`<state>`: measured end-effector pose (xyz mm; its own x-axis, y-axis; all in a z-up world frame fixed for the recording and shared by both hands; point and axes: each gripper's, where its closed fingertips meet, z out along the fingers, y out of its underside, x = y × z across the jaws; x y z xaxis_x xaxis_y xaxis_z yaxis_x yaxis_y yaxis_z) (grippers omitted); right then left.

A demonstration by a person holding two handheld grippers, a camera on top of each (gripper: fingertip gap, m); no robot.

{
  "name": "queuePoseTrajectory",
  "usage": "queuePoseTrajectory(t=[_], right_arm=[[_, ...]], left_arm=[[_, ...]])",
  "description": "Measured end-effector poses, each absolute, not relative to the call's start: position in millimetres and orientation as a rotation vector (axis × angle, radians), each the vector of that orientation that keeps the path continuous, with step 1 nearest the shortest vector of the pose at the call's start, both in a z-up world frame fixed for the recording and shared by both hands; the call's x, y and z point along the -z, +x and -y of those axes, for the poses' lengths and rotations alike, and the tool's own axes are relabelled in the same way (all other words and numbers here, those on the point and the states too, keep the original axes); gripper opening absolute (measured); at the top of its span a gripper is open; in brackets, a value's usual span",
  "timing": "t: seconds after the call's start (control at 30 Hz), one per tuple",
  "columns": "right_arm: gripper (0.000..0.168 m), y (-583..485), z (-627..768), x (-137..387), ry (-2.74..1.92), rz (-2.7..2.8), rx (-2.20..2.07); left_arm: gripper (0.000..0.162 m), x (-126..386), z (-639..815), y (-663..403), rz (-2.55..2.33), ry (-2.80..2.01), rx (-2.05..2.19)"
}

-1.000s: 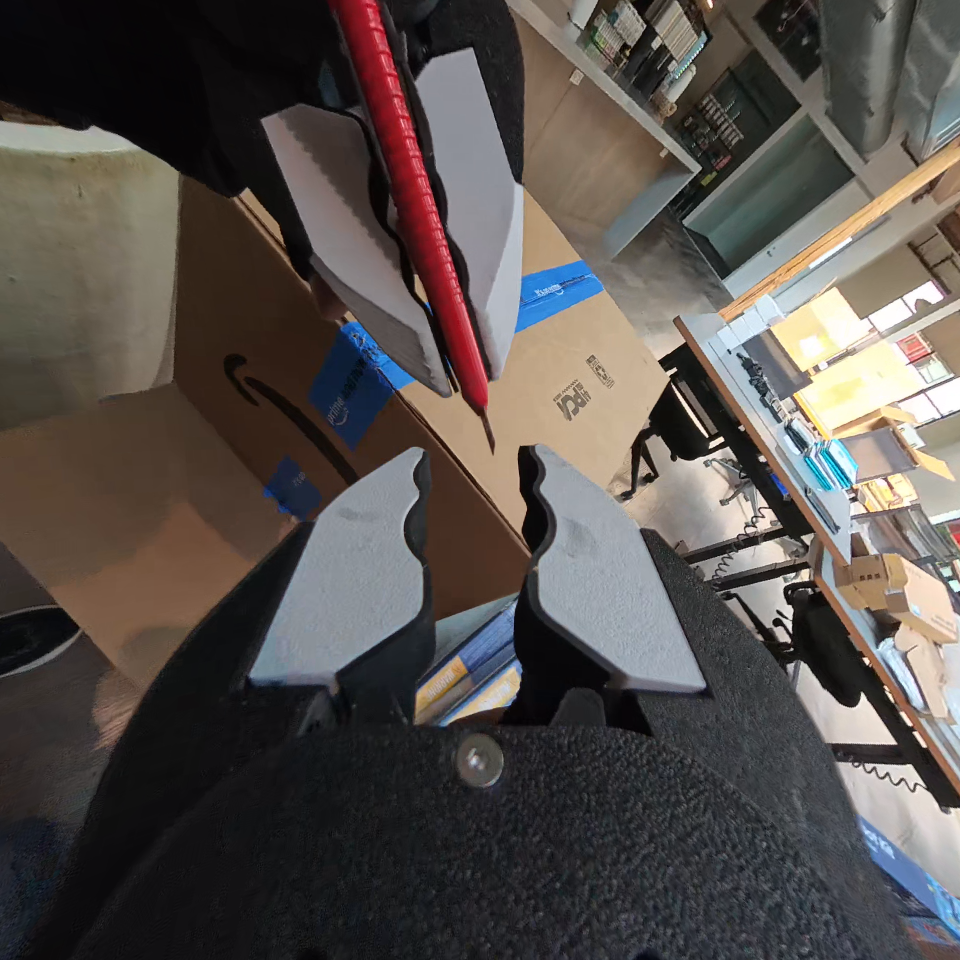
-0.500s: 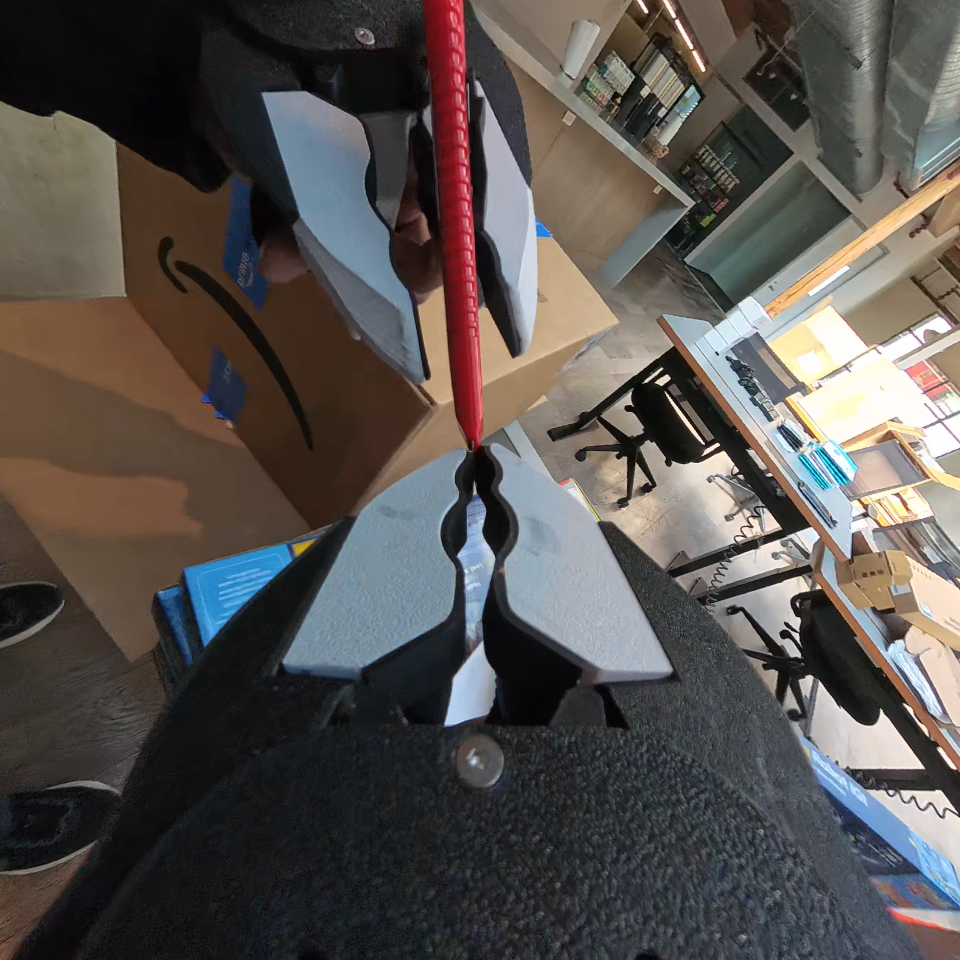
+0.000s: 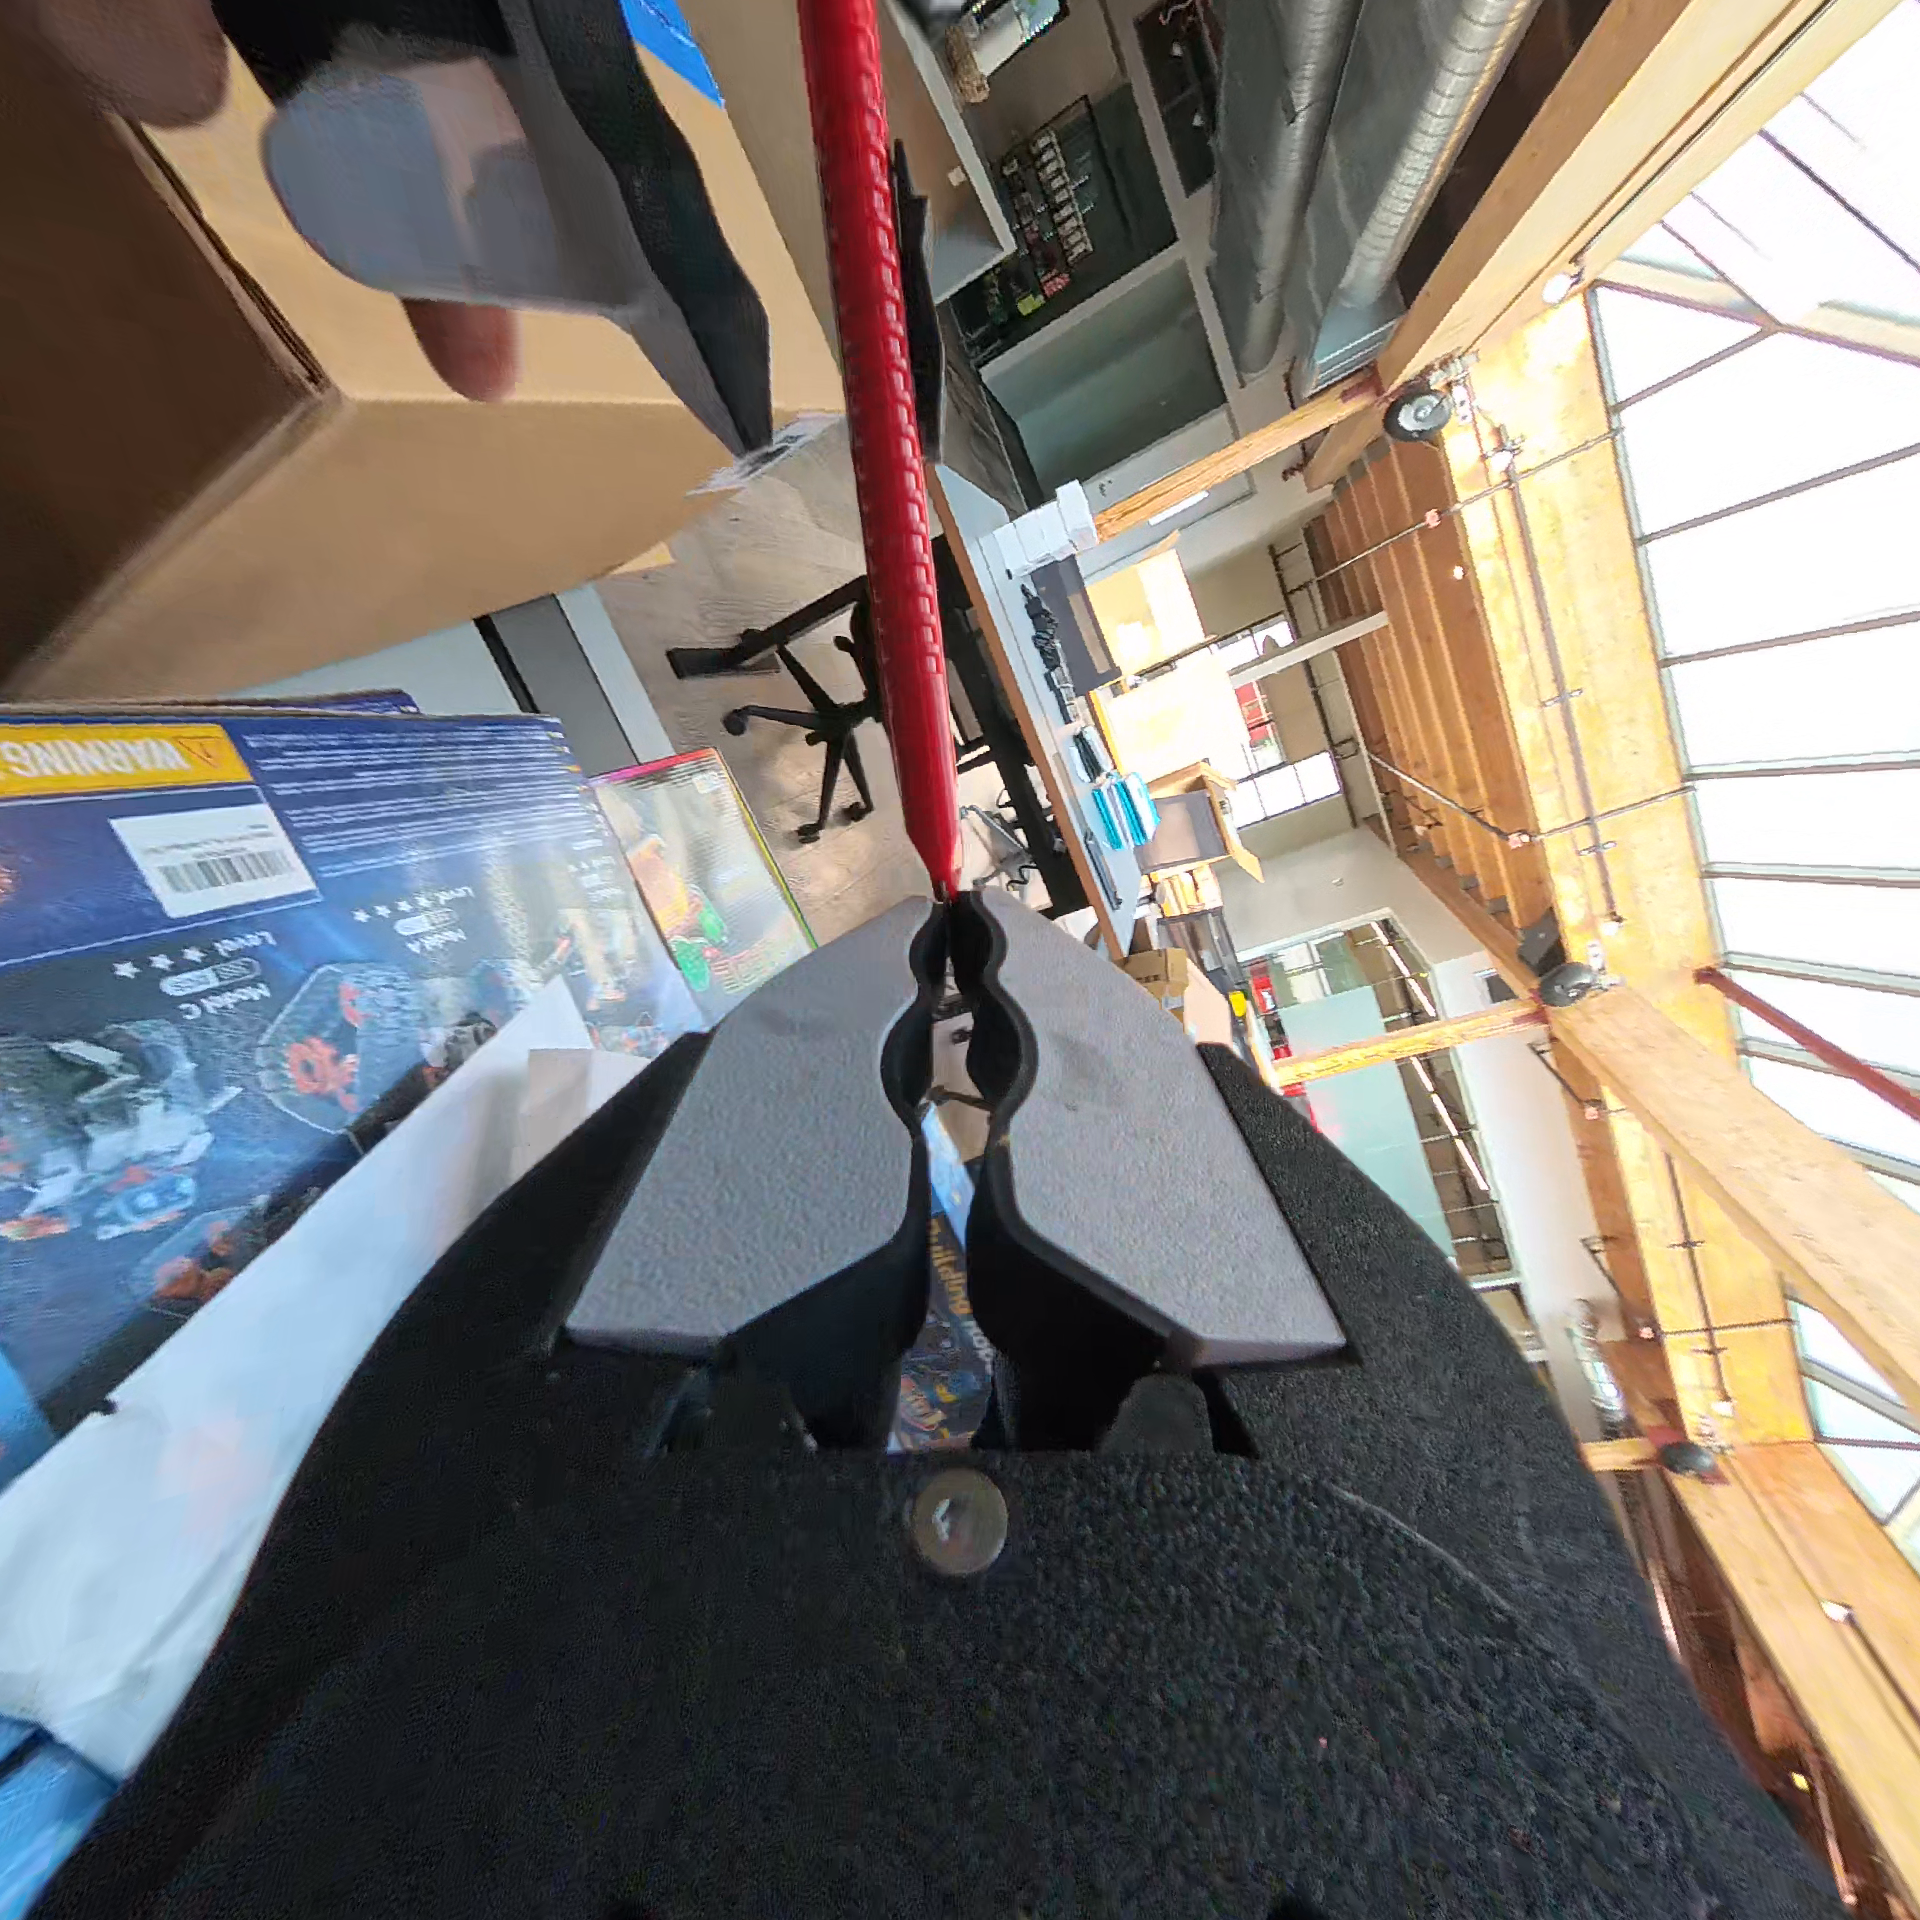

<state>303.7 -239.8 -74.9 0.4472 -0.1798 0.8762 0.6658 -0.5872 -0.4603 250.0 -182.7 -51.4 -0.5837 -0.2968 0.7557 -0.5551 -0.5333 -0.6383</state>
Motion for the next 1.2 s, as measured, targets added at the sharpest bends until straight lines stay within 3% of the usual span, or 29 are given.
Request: queuePoseTrajectory(t=[0.1,0.3,0.33,0.47,0.67,0.77,0.9,1.03,1.2], right_arm=[[0.0,309.3,235.2,71.4,-1.81,0.479,1.349],[0.0,303.1,214.3,64.1,-1.722,0.616,1.456],[0.0,299.8,209.9,63.6,-1.706,0.636,1.456],[0.001,291.4,195.9,64.2,-1.689,0.648,1.436],[0.011,290.9,190.7,74.4,-1.803,0.408,1.224],[0.018,288.4,201.9,82.3,-1.86,0.054,0.935],[0.05,252.7,185.0,102.5,-1.748,-0.518,-0.026],[0.043,250.1,167.3,83.1,-1.304,-0.777,-0.624],[0.011,258.8,168.1,77.3,-1.12,-0.852,-0.844]], left_arm=[[0.069,44.5,172.2,248.4,1.125,1.331,-2.162],[0.076,50.0,175.5,243.8,1.054,1.374,-1.961],[0.072,53.6,172.8,246.5,1.028,1.42,-1.952],[0.022,69.7,164.5,248.5,0.933,1.497,-1.927],[0.016,75.2,148.7,248.6,0.896,1.537,-2.075],[0.016,73.2,135.8,248.6,0.909,1.559,-2.151],[0.015,67.0,134.7,244.2,1.021,1.51,-2.214],[0.015,68.6,156.0,240.7,1.074,1.432,-2.172],[0.015,78.5,162.9,240.7,1.066,1.439,-2.132]])
